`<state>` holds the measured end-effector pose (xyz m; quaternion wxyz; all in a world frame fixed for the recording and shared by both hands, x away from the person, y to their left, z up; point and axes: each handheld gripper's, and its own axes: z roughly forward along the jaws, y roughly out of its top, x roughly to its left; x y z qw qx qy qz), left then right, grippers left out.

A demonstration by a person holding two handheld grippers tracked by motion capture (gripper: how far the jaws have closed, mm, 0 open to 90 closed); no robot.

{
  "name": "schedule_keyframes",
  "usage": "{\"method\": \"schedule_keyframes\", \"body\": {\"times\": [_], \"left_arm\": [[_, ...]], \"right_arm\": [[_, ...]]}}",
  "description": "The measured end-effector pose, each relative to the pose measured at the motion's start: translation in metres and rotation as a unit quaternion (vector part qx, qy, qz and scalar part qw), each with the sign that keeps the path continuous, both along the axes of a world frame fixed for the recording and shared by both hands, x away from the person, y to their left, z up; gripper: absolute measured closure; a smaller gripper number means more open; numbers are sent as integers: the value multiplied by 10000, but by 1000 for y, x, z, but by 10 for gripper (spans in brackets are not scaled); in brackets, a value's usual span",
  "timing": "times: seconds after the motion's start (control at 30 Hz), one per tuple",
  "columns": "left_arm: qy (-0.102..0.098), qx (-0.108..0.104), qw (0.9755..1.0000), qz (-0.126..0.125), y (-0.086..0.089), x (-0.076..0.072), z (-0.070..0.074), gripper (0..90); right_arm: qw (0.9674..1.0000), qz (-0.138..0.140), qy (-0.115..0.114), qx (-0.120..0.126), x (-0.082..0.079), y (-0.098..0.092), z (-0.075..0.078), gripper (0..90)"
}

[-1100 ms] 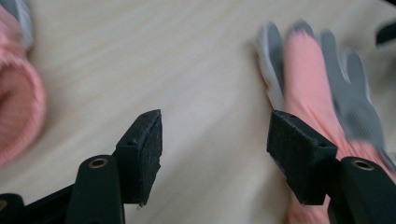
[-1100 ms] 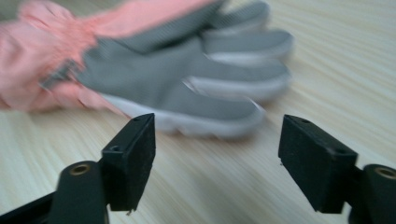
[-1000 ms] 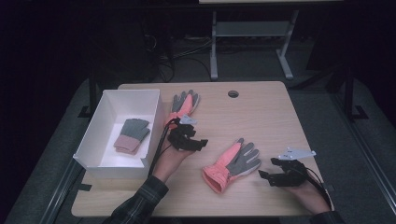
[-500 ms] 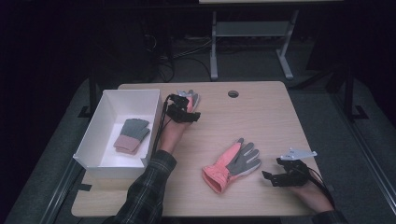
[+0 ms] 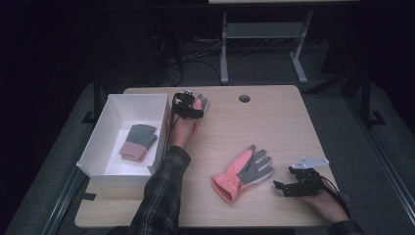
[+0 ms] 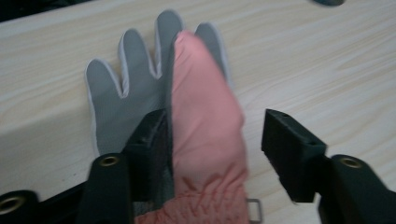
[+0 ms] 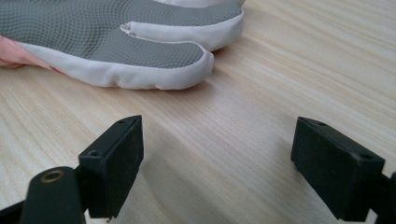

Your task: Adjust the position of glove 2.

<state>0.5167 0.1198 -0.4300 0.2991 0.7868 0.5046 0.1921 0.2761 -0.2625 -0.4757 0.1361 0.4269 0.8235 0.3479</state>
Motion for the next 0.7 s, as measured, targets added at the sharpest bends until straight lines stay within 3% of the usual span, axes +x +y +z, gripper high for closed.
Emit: {"method": "schedule_keyframes", "body": {"times": [0.13,0.3,0.5,0.7], "left_arm": [[115,53,9999,60,0,1,-7,593],[51,11,10000,4,1,-5,-4,796],[166,-222,9988,-397,-9,-27,2,800],[216,-292,9952,-908,-27,-58,3,795]], "right_arm": [[10000,21,-3,13,0,-1,0,166],[10000,42,-9,15,0,0,0,166],[10000,18,15,13,0,-1,0,166],[10000,17,21,8,0,0,0,166]]}}
